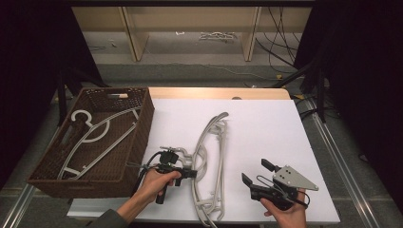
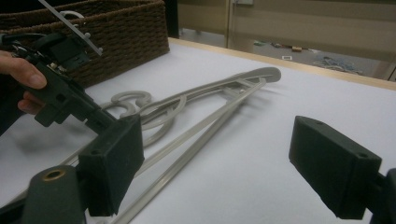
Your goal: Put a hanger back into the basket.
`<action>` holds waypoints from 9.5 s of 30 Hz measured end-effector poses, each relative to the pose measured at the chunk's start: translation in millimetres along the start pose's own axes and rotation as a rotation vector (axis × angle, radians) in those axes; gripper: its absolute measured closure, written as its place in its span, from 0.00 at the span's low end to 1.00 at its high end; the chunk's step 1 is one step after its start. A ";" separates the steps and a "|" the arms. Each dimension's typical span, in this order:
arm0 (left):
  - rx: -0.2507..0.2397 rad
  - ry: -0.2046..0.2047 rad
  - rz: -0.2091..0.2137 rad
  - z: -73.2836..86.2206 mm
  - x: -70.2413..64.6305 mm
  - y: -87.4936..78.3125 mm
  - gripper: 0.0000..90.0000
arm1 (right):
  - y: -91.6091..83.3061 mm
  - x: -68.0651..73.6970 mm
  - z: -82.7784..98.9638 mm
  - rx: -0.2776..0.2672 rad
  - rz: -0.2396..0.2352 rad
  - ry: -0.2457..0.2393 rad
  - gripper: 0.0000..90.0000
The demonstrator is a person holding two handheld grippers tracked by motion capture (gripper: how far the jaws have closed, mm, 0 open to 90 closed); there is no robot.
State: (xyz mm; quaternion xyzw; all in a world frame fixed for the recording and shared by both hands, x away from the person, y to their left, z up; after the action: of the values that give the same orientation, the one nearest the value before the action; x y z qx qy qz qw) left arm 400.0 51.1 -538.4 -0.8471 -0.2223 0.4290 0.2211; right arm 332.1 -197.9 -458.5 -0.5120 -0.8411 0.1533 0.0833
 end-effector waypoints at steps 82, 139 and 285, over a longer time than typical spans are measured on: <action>-0.444 0.207 -0.063 -115.4 -49.7 -200.9 0.88 | 0.9 0.9 -0.6 -0.011 -0.008 -0.002 0.21; -0.392 0.186 -0.314 -58.1 68.0 -331.8 0.89 | 2.3 -0.2 1.1 -0.005 -0.003 0.003 0.21; -0.219 0.346 -0.087 -18.4 -47.8 -92.9 0.24 | 0.8 -1.5 0.3 -0.015 -0.010 0.017 0.21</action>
State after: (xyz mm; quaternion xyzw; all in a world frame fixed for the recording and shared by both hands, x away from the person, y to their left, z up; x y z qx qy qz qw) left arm 372.4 95.2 -446.0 -0.9168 -0.2627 0.2405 0.1807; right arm 333.3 -199.0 -459.0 -0.5097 -0.8440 0.1422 0.0876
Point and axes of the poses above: each handheld gripper's, and its own axes: y roughly forward along the jaws, z roughly out of its underside, x roughly to its left, the point moved 7 cm from there along y, roughly forward along the jaws, and after that the axes turned 8 degrees about z, right-handed, at the moved point
